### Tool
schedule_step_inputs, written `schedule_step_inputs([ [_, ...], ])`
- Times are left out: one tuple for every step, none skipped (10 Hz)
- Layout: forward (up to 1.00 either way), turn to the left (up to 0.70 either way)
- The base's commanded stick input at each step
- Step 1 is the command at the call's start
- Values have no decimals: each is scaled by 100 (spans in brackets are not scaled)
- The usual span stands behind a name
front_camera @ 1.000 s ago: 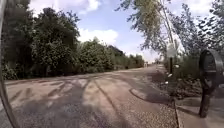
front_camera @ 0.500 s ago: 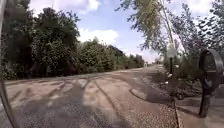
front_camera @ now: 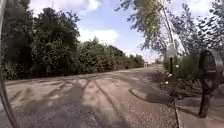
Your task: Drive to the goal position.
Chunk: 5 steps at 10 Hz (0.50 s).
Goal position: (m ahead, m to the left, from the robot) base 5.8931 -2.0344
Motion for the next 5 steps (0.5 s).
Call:
schedule_step_inputs([
  [3,0],
  [4,0],
  [4,0],
  [4,0],
  [4,0],
])
